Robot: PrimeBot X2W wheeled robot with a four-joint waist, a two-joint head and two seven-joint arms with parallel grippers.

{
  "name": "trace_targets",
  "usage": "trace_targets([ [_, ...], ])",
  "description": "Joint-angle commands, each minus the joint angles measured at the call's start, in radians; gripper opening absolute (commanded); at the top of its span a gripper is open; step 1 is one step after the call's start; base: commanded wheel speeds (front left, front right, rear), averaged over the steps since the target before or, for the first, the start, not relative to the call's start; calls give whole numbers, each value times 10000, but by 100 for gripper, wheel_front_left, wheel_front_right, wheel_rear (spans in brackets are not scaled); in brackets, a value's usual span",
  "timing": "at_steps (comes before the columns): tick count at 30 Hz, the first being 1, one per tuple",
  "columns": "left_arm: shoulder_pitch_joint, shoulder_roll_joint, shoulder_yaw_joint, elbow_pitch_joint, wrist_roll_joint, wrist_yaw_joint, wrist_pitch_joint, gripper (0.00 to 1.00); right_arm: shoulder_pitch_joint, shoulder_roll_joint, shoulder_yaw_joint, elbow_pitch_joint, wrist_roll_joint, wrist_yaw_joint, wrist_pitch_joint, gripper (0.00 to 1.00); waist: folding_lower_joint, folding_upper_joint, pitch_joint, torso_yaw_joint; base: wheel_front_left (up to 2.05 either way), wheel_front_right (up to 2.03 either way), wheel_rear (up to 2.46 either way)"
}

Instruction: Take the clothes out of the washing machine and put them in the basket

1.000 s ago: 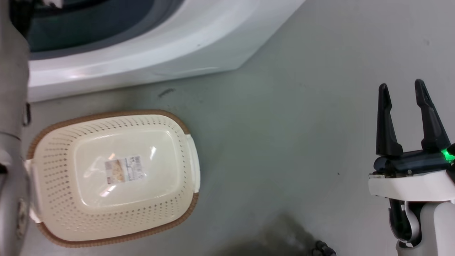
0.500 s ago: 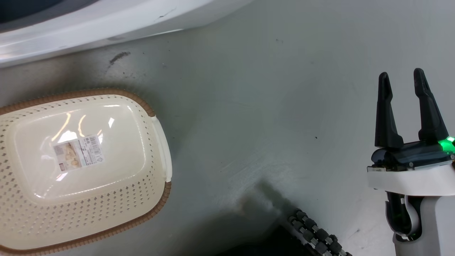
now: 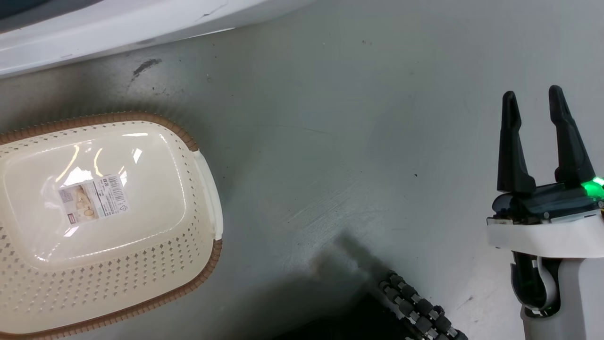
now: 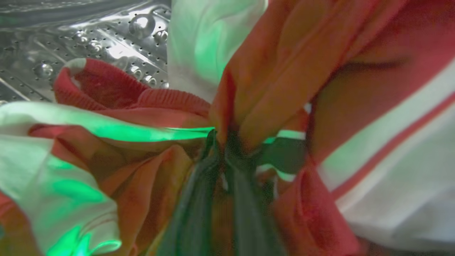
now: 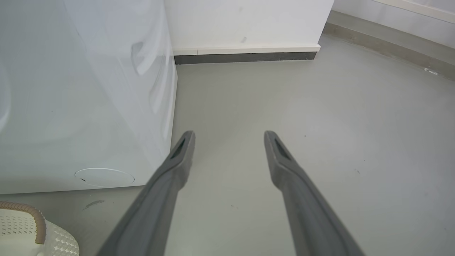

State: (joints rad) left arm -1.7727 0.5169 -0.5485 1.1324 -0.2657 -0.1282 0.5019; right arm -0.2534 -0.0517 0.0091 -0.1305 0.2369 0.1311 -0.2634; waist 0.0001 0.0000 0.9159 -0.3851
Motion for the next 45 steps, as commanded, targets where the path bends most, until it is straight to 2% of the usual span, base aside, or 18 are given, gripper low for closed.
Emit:
trace_targets([
  [1,235,44,-115,85,-119,-19,-104,0,-211,27,-46,-46,-30,-7,-21,100,-1,0,-61,32,0,0,0],
  [6,406,-2,-207,-59,-402,-12,-810,0,-190,27,-140,-21,-145,-7,-21,100,-1,0,-311,200,0,0,0],
  [10,826,-186,-262,-184,-789,-14,-1862,0,-143,25,-290,24,-361,-7,-21,100,-1,0,-779,531,0,0,0],
  [22,3262,-1040,-733,-678,-2154,-12,-5069,0,259,17,-706,310,-1286,-7,-23,100,-1,0,-2733,1935,0,0,0],
  [30,5040,-1299,-1042,-1253,-2738,-13,-6804,0,878,14,-756,591,-1717,-7,-21,100,-1,0,-4104,2567,0,0,0],
  [35,5979,-1432,-1023,-1839,-2907,68,-7349,0,1318,14,-775,714,-1968,-7,-21,100,-1,0,-4892,2880,0,0,0],
  [39,6701,-1428,-979,-2646,-2927,330,-7545,0,1596,16,-780,807,-2058,-7,-21,100,-1,0,-5495,3063,0,0,0],
  [45,8022,-1078,-857,-4416,-2975,808,-7633,0,2031,16,-715,914,-2117,-7,-21,100,-1,0,-6335,3220,0,0,0],
])
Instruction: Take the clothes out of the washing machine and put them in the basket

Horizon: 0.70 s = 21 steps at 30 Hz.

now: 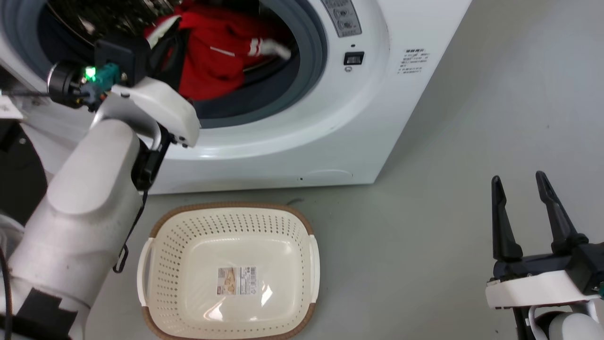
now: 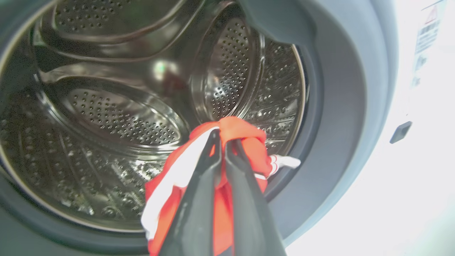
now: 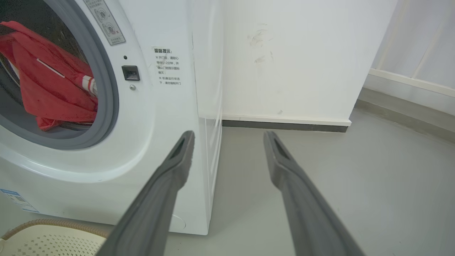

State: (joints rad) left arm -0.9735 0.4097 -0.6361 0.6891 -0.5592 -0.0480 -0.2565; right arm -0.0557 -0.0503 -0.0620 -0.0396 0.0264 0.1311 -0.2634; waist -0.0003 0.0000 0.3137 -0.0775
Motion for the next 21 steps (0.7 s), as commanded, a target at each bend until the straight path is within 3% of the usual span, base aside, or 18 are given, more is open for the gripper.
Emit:
trace_targets([
  [1,247,74,49,-326,-65,94,-47,0,133,1,12,13,-22,-7,-21,100,3,0,-441,169,0,0,0],
  [21,2990,2012,380,-7517,90,2308,1373,0,1086,3,199,188,-153,-7,-21,100,3,0,-1952,446,0,0,0],
])
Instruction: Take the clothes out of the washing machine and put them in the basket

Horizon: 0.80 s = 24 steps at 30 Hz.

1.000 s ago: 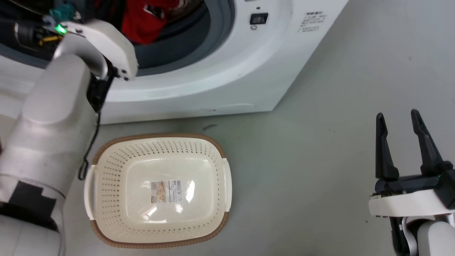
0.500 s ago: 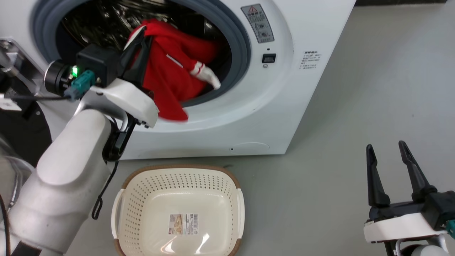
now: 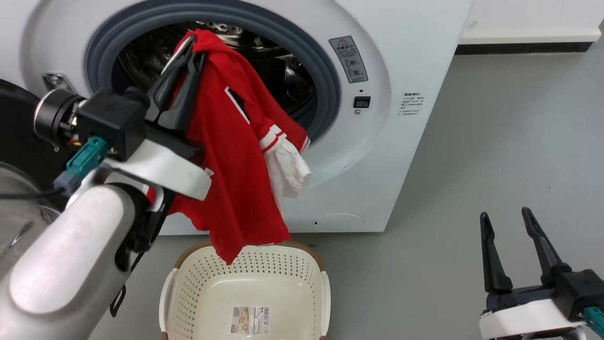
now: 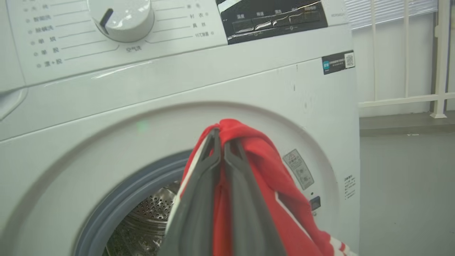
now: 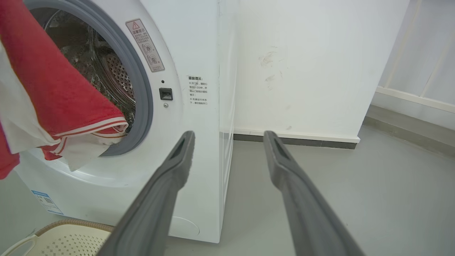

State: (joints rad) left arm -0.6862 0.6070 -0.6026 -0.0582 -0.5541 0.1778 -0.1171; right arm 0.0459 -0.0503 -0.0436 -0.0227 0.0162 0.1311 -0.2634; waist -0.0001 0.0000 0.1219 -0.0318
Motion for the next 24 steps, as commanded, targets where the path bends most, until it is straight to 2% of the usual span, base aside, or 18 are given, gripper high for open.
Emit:
trace_targets([
  [1,235,105,72,-309,17,132,54,0,116,3,25,24,-48,-7,-21,100,1,0,-72,-17,0,0,0],
  [10,1263,733,112,-1924,19,769,446,0,267,3,44,35,34,-7,-21,100,1,0,-235,-16,0,0,0],
  [19,2343,868,-373,-2030,-192,828,589,0,76,3,-62,-36,88,-7,-21,100,1,0,54,-26,0,0,0],
  [24,3207,684,-913,-1627,-389,672,511,0,-118,3,-229,-84,12,-7,-21,100,1,0,544,-66,0,0,0],
])
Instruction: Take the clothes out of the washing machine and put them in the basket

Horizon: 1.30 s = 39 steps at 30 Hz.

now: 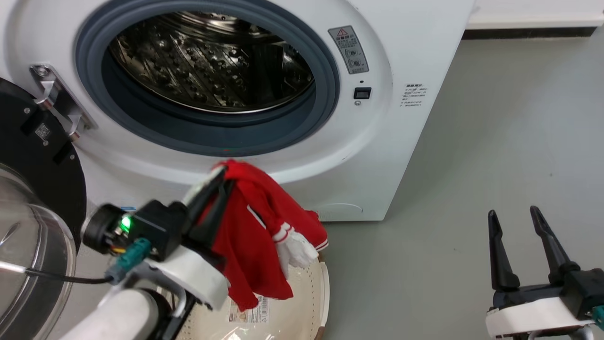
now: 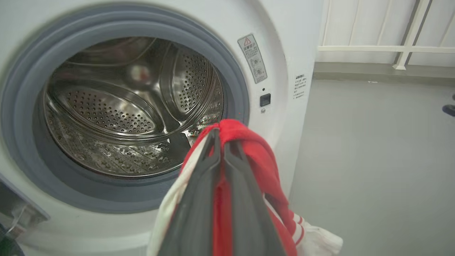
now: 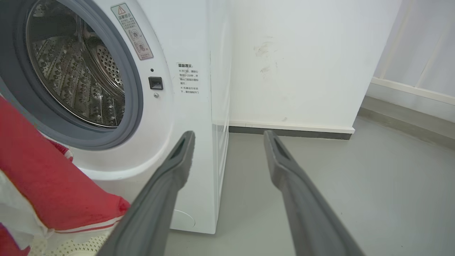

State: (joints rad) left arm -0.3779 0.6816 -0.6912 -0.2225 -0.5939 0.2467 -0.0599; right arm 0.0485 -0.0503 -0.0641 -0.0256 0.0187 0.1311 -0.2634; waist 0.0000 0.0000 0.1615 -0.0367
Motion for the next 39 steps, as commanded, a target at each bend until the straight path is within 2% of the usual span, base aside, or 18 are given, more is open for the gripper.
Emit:
trace_targets([
  [1,124,-62,-27,16,10,-16,-61,0,-144,3,-24,-56,-13,-7,-21,100,0,0,147,-18,0,0,0],
  [6,583,-320,-524,891,-191,-387,-206,0,-403,4,-207,-131,-20,-7,-21,100,0,0,781,-41,0,0,0],
  [11,326,-933,-774,2441,-650,-1129,-496,0,-864,6,-304,-271,-17,-7,-21,100,0,0,1794,-93,0,0,0],
  [20,-1281,-2075,-1291,6661,-580,-2517,-613,0,-1961,4,-536,-478,260,-7,-21,100,0,0,4023,-477,0,0,0],
  [25,-2491,-2810,-1582,9072,-414,-3131,-592,0,-2470,10,-654,-612,441,-7,-22,100,0,0,5180,-747,0,0,0],
  [32,-4061,-3583,-1914,12127,-328,-3550,-235,0,-3081,10,-717,-800,836,-7,-21,100,0,0,6537,-1119,0,0,0],
  [39,-5008,-4023,-2384,13967,-53,-3696,-6,0,-3459,9,-961,-973,1198,-7,-21,100,0,0,7461,-1303,0,0,0],
])
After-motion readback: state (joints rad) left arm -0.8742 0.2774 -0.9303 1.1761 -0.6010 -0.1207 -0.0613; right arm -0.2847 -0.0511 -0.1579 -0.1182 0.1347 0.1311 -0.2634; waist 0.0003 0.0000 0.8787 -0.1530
